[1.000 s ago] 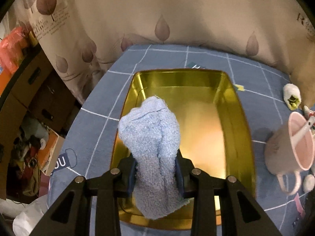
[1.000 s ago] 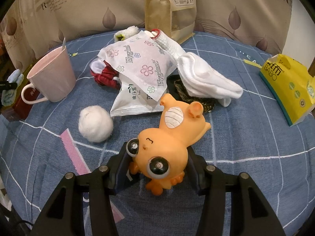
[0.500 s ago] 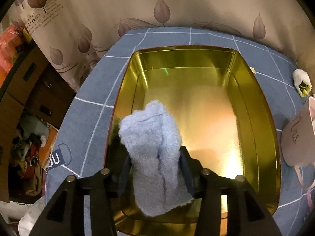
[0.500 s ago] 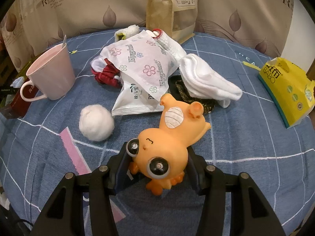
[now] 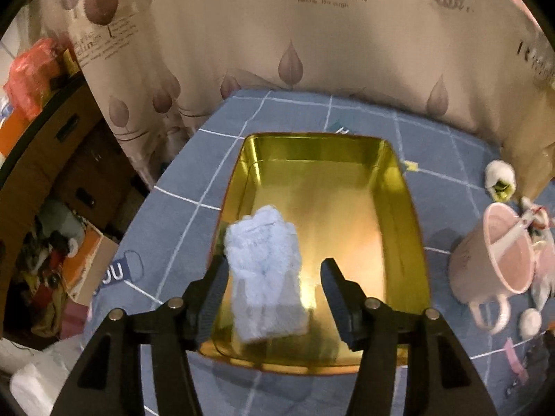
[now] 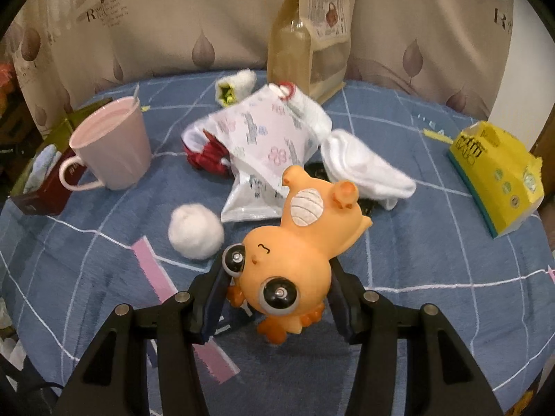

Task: Organize soft objects
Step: 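Carry the blue sock into the gold tin and release it with the left tool, then lower the orange toy into the tin beside the sock and open the right tool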

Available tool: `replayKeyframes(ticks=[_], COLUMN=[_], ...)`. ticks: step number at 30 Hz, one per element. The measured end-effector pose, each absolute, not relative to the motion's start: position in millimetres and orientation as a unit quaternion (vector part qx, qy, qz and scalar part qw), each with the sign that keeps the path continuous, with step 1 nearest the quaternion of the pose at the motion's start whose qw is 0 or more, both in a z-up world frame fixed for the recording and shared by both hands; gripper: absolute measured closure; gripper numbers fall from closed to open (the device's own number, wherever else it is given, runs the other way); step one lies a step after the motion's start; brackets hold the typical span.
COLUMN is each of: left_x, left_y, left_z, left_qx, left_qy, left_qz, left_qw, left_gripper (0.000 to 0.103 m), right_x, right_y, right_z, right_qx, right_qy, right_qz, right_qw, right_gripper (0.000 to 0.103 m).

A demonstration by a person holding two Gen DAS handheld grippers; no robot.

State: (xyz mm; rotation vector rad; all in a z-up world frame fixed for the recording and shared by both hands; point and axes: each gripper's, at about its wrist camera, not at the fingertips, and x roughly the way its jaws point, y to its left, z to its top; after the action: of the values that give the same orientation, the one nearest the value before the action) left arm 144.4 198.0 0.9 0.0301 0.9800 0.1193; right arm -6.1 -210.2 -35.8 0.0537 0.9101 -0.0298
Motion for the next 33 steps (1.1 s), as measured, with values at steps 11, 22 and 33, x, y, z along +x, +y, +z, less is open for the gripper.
replayKeyframes(ticks=[11,22,33], left_x=[106,72,51], left_y=[188,200,223], left_z=[-5,-5,-9], left_qx=[-0.021,-0.046,-0.081], left_qy=[0.464,0.457,0.459], left_qz=[0.056,0.093,0.134], left_qw=[0.884,0.884,0.874], left_gripper=[0.046,0.046,0.046], right_x=[-4,22,56], right_y=[-193,-119,0], right_z=[0,45,47], right_qx=[-0.003,-0.026,-0.08], right_qy=[0.405,0.362,0.342], right_qz=[0.0,0.106,0.236], right_qw=[0.914,0.926,0.906], right_gripper=[0.054,0.054,0.054])
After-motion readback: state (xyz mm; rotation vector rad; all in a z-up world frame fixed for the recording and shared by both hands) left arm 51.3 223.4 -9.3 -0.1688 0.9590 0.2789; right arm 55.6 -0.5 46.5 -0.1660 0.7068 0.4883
